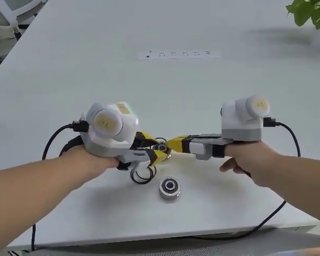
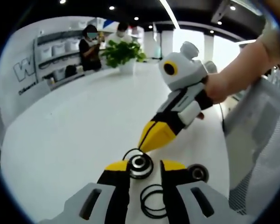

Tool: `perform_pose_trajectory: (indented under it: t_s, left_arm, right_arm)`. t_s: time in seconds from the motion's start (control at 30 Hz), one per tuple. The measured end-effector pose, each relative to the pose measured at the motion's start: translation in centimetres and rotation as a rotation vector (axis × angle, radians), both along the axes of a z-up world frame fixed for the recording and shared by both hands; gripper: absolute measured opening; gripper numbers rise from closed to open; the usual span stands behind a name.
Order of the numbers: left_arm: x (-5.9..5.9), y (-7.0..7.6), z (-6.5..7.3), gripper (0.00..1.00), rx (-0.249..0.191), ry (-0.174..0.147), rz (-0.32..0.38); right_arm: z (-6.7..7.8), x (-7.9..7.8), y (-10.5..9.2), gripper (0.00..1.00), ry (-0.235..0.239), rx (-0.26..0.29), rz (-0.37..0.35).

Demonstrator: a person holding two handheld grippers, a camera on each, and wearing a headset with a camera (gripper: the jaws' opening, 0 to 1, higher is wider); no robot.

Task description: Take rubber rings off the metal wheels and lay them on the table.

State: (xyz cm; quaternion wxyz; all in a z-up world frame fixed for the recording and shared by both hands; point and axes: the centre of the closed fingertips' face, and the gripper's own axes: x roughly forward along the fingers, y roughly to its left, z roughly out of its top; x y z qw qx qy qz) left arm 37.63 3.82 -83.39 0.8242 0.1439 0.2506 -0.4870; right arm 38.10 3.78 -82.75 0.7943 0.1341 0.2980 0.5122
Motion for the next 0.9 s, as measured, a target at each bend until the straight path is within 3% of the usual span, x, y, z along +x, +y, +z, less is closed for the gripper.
perform_pose_trajectory:
  t_s: [0.27, 0.5, 0.9]
  left_arm:
    - [-1.1, 0.8, 1.9, 0.32, -0.036, -0.036, -0.022]
    - [-1.9, 1.4, 3.9, 0.39, -0.095, -0.054, -0.029]
    - [-3.6, 3.8, 5.4, 0.53, -0.125, -0.072, -0.037]
  right_arm:
    - [0.7, -0.3, 0.1, 0.00, -0.002, 0.017, 0.009]
    - [1.9, -0.4, 0.3, 0.00, -0.001, 0.053, 0.012]
    - [2.9, -1.9, 1.7, 0.00, 0.032, 0.093, 0.061]
